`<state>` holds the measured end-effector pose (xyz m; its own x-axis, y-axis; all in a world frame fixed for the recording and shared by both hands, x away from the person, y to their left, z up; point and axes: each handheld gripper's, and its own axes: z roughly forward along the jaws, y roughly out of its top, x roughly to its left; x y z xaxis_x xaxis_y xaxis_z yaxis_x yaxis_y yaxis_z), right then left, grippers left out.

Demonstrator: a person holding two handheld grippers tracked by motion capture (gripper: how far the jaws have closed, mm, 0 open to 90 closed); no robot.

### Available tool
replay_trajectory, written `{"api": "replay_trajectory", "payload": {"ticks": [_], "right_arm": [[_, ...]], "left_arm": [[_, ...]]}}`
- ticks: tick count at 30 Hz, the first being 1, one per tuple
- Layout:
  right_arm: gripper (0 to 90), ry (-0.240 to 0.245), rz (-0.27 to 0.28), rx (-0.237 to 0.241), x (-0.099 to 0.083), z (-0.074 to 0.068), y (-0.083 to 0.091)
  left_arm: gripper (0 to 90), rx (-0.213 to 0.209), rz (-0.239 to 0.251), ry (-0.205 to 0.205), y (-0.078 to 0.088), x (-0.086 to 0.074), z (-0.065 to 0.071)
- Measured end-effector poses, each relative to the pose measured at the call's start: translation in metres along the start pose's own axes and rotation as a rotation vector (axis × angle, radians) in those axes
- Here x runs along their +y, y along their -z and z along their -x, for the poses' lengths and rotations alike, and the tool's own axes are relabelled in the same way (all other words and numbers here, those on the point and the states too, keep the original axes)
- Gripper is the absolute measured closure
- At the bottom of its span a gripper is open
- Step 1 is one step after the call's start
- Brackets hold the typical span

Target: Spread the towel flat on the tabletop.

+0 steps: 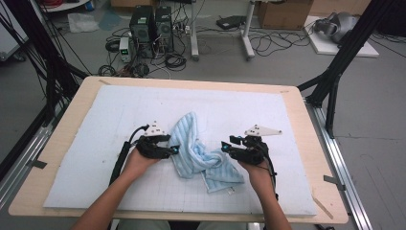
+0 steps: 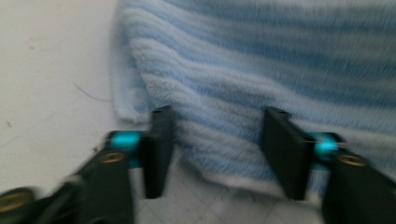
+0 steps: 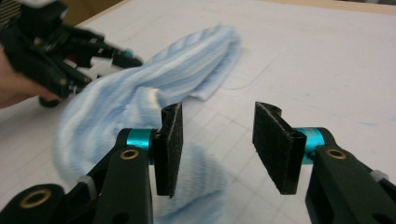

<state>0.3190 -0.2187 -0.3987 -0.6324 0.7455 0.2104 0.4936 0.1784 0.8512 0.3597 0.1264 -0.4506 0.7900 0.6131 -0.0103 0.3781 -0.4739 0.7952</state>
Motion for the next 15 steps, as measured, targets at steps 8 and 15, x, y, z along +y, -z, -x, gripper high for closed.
{"api": "replay_trajectory", "payload": {"ticks": [8, 15], "right_arm": [[50.4, -0.007, -0.011, -0.030, 0.005, 0.003, -0.011], [51.2, -0.002, -0.042, -0.056, 0.029, 0.001, -0.038]], "left_arm": [[85.8, 0.054, 0.092, 0.054, 0.033, -0.010, -0.014], [85.8, 0.075, 0.135, 0.109, 0.064, -0.034, -0.031]]}}
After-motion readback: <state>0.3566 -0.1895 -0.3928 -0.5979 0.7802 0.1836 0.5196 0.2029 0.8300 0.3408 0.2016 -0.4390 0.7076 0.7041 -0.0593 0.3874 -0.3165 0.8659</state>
